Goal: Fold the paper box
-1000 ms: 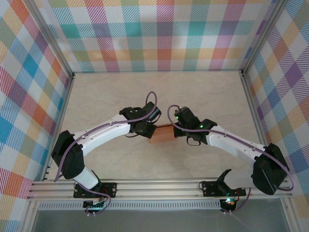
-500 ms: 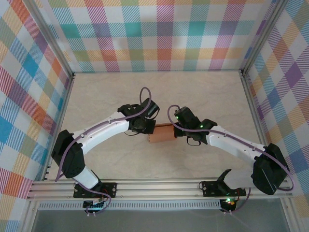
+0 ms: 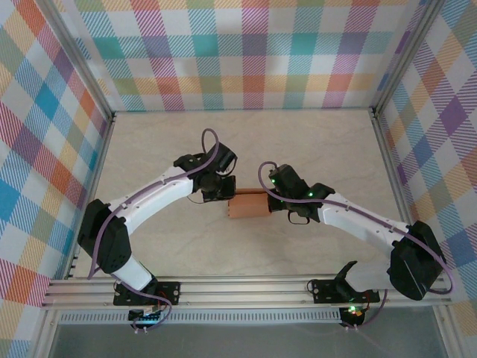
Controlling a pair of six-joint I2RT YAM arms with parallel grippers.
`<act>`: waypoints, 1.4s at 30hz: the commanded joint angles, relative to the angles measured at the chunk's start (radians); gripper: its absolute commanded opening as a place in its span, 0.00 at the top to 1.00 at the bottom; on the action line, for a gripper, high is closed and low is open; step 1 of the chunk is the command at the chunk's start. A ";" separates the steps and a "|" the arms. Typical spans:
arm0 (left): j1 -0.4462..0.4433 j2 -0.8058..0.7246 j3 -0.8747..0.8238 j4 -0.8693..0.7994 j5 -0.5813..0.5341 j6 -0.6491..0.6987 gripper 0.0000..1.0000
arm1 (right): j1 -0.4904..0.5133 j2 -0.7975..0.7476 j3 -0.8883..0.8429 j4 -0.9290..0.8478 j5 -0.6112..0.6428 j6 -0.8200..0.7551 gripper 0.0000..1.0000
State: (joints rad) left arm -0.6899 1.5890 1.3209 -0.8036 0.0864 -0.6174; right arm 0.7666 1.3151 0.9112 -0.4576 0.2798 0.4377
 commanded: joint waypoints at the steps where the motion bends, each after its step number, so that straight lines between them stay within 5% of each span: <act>1: 0.025 -0.004 -0.002 0.076 0.092 -0.064 1.00 | 0.005 0.018 0.015 -0.038 -0.018 0.009 1.00; 17: 0.027 -0.027 -0.078 0.088 0.045 0.055 1.00 | 0.006 0.010 -0.004 -0.012 -0.017 0.021 1.00; 42: -0.115 -0.183 -0.396 0.428 -0.197 0.059 1.00 | 0.037 -0.112 -0.270 0.323 -0.047 -0.031 1.00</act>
State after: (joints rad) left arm -0.7780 1.4261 0.9714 -0.3771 -0.1001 -0.5571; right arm 0.7818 1.2041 0.6708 -0.1368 0.2943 0.4213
